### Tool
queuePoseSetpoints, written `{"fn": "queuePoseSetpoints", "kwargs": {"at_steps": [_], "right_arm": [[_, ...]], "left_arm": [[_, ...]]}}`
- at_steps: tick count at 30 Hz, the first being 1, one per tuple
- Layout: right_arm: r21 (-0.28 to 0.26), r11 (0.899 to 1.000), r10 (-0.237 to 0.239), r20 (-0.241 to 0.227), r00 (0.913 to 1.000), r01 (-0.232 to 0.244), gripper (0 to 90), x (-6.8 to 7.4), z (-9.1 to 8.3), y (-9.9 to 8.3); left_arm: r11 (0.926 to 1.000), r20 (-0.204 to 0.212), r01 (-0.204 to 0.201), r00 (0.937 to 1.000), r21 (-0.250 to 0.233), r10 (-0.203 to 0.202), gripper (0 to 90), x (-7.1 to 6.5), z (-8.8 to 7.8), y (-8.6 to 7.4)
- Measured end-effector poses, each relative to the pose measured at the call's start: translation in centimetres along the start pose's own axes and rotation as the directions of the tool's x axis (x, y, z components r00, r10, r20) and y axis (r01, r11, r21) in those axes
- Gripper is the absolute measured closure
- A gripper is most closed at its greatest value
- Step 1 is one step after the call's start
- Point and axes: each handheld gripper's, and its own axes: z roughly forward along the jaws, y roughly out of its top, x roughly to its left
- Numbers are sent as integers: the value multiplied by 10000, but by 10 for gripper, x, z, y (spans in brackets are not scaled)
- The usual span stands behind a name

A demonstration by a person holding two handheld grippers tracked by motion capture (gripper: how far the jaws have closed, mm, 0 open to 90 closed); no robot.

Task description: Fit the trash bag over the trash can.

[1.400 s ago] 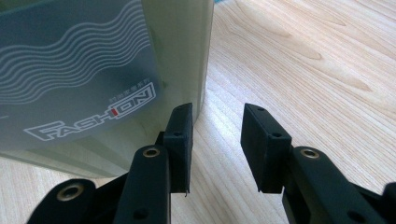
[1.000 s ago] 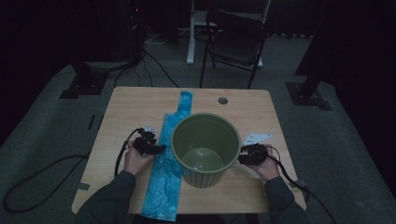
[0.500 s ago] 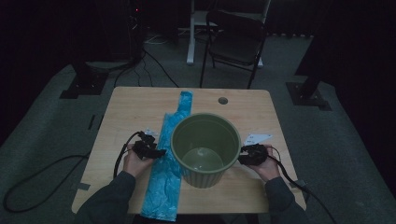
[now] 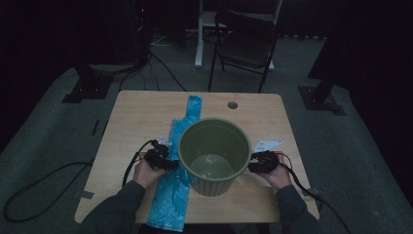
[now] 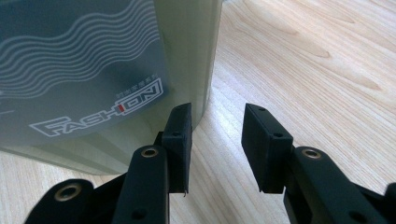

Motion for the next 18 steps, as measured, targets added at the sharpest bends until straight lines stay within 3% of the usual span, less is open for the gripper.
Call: {"fn": "queuePoseSetpoints", "kwargs": {"at_steps": [1,2,3,8,11,12,18], "right_arm": [[0,10000,0,0,10000,0,629,0,0,0],[41,10000,-8,-59,10000,8,629,1,2,0],[56,10000,-20,-64,10000,20,629,1,2,0],[61,10000,-12,-71,10000,13,629,1,2,0],[57,10000,-11,-74,10000,11,629,1,2,0],[65,10000,0,-84,10000,0,629,1,2,0],[138,9999,-1,-96,10000,3,630,2,4,-1]], "left_arm": [[10000,0,0,10000,0,0,390,0,0,0],[9985,117,-538,9985,86,537,384,-12,5,5],[9979,155,-644,9978,104,643,381,-14,6,6],[9960,329,-876,9957,163,870,357,-19,7,6],[9962,362,-859,9957,146,853,321,-20,8,7],[9968,615,-786,9951,117,777,321,-21,8,7],[9955,710,-938,9931,98,929,299,-21,9,7]]}}
